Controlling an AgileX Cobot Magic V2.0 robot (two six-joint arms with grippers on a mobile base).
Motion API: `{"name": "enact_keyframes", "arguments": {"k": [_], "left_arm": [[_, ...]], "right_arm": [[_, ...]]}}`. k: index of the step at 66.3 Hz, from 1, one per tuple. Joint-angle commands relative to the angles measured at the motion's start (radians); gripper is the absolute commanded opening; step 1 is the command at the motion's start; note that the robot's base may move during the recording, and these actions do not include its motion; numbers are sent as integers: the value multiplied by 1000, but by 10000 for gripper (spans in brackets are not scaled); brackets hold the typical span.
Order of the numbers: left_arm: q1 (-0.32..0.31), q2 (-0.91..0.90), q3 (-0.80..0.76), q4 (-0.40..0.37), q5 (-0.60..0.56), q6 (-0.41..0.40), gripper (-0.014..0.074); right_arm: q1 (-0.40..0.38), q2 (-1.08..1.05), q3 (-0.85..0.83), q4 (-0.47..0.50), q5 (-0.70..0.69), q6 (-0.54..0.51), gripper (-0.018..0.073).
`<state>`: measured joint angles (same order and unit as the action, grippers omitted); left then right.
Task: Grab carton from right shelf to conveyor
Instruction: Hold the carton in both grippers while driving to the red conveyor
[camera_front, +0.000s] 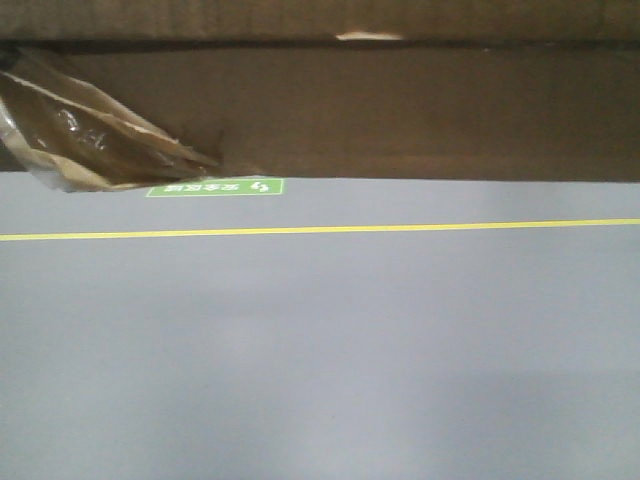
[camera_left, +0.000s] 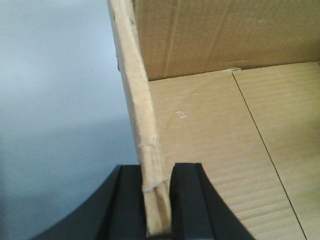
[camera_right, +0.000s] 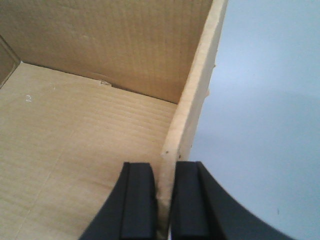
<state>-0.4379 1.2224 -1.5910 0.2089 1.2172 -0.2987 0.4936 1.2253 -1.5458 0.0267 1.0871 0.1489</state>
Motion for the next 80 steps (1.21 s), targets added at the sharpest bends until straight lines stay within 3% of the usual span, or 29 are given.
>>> {"name": "enact_keyframes", "arguments": {"k": [1, 54, 80], "left_arm": [[-4, -13, -4, 8, -34, 5, -9], [-4, -13, -4, 39, -34, 5, -9], [-4, -13, -4, 192, -34, 5, -9]], "right_arm": [[-1, -10, -3, -14, -26, -18, -70], [-1, -10, -3, -14, -26, -18, -70], [-1, -10, -3, -13, -26, -18, -70]]}}
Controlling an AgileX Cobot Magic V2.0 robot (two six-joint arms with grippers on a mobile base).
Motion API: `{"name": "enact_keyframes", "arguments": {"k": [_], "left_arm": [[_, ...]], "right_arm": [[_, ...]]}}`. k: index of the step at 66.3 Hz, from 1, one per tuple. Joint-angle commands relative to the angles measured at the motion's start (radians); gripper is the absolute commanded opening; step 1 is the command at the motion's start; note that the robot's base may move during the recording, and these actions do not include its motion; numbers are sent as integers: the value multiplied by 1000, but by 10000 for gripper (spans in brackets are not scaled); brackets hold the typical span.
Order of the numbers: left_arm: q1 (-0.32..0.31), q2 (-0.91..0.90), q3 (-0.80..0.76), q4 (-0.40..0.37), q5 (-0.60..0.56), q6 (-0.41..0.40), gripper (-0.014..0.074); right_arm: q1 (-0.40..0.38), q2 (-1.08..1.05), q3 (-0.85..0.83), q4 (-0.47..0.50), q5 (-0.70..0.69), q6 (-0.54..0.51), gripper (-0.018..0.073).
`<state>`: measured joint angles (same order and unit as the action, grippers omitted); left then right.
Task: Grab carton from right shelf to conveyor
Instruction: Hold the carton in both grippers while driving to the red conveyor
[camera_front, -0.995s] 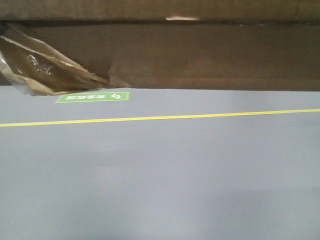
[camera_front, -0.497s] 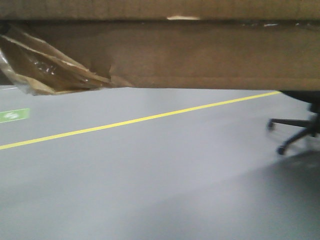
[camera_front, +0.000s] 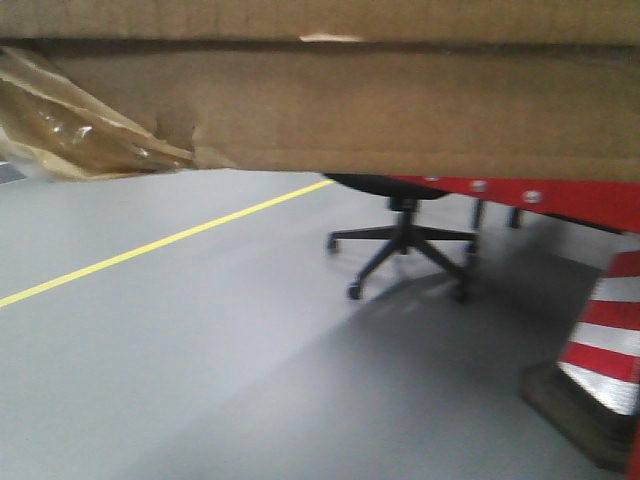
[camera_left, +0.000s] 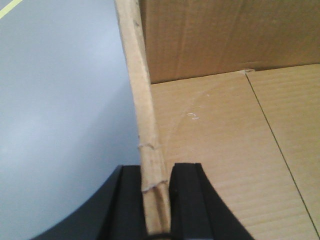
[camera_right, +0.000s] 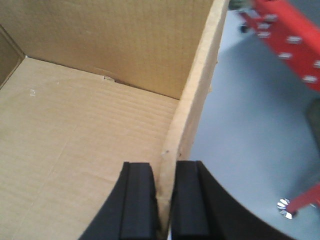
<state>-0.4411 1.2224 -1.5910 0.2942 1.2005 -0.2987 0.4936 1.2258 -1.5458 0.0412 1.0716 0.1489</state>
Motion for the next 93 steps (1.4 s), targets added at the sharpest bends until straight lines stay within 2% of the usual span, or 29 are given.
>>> {"name": "enact_keyframes", "arguments": {"k": [1, 17, 38, 93], "left_arm": [[-1, -13, -4, 116, -17, 5, -9], [-1, -13, -4, 228, -17, 5, -9], [-1, -13, -4, 314, -20, 5, -9], [-1, -13, -4, 318, -20, 5, -9]], "right_arm": [[-1, -11, -3, -27, -10, -18, -70], [-1, -11, -3, -26, -10, -18, -70], [-1, -11, -3, -26, -10, -18, -70], [-1, -11, -3, -26, -10, -18, -70]]}}
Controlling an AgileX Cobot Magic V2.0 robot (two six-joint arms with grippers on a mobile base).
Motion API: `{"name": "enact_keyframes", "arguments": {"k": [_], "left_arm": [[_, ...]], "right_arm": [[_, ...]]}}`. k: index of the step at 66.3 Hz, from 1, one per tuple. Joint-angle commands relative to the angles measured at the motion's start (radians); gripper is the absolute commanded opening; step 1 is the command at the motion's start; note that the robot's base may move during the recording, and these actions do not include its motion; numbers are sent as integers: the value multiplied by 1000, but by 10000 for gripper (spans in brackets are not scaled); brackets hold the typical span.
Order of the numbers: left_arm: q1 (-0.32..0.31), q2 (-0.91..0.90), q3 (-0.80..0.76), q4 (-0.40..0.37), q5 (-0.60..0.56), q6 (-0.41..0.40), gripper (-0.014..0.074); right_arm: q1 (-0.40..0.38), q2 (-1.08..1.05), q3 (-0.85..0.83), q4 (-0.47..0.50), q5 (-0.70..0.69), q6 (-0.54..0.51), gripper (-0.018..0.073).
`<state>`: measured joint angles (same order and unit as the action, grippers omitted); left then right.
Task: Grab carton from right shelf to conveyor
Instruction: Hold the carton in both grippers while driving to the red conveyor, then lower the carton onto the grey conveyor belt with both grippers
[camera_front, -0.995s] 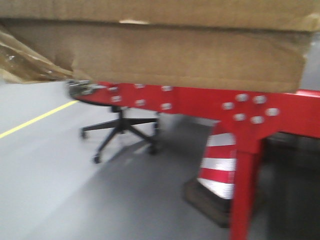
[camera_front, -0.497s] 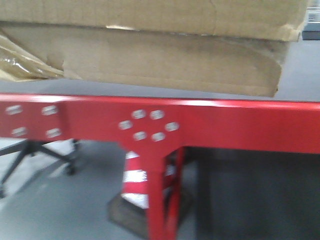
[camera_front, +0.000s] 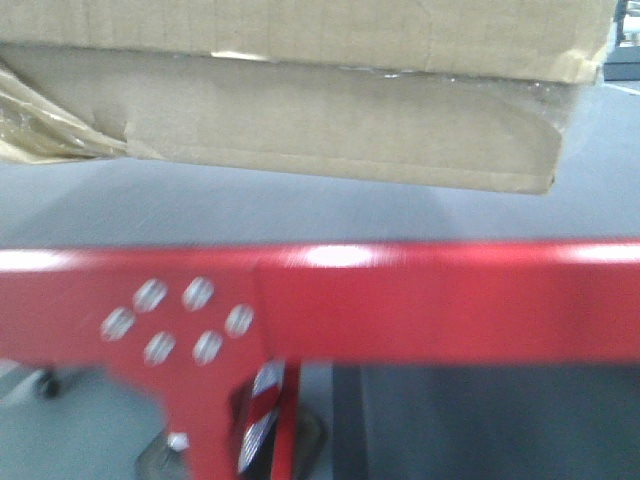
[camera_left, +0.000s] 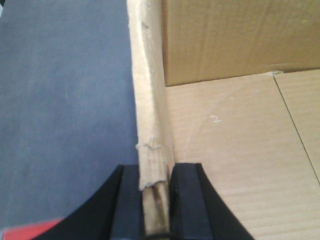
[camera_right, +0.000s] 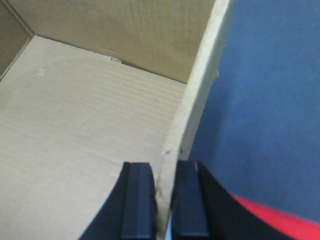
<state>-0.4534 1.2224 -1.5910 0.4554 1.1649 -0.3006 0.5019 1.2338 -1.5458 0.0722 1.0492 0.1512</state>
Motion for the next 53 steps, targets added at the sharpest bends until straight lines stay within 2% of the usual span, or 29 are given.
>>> {"name": "enact_keyframes", "arguments": {"k": [1, 53], "left_arm": [[11, -13, -4, 157, 16, 7, -9], [11, -13, -4, 157, 16, 7, -9]], "right_arm": [[-9, -19, -3, -57, 12, -21, -70], [-9, -19, -3, -57, 12, -21, -70]]}}
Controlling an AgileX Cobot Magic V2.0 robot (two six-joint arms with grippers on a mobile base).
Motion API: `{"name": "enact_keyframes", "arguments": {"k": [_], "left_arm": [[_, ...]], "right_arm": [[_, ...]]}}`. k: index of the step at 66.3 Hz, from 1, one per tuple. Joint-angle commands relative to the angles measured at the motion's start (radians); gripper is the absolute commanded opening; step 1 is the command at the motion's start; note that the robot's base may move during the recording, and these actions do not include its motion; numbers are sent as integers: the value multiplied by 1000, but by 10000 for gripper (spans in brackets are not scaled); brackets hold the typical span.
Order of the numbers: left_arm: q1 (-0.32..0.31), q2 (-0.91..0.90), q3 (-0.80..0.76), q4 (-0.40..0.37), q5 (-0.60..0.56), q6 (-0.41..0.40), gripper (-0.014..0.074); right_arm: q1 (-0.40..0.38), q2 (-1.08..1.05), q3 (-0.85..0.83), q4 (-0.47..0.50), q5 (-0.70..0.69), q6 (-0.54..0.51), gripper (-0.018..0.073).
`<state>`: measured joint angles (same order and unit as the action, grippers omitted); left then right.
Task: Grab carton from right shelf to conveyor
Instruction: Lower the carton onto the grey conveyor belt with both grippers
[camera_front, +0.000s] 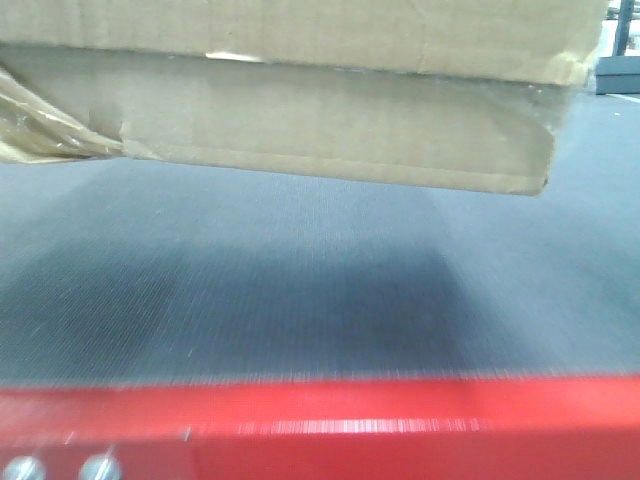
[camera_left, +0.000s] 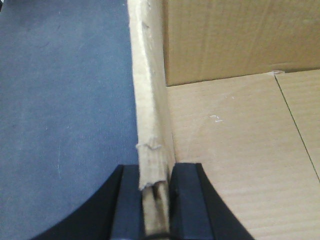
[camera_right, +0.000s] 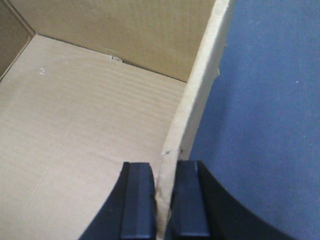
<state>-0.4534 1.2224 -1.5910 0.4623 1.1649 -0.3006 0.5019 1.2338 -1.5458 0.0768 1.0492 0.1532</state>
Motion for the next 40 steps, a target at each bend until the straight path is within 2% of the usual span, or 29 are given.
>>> {"name": "enact_keyframes", "arguments": {"k": [1, 40], "left_arm": [[11, -13, -4, 150, 16, 7, -9], [11, -13, -4, 150, 16, 7, -9]], "right_arm": [[-9, -19, -3, -62, 12, -23, -70], [-9, -19, -3, -62, 12, -23, -70]]}}
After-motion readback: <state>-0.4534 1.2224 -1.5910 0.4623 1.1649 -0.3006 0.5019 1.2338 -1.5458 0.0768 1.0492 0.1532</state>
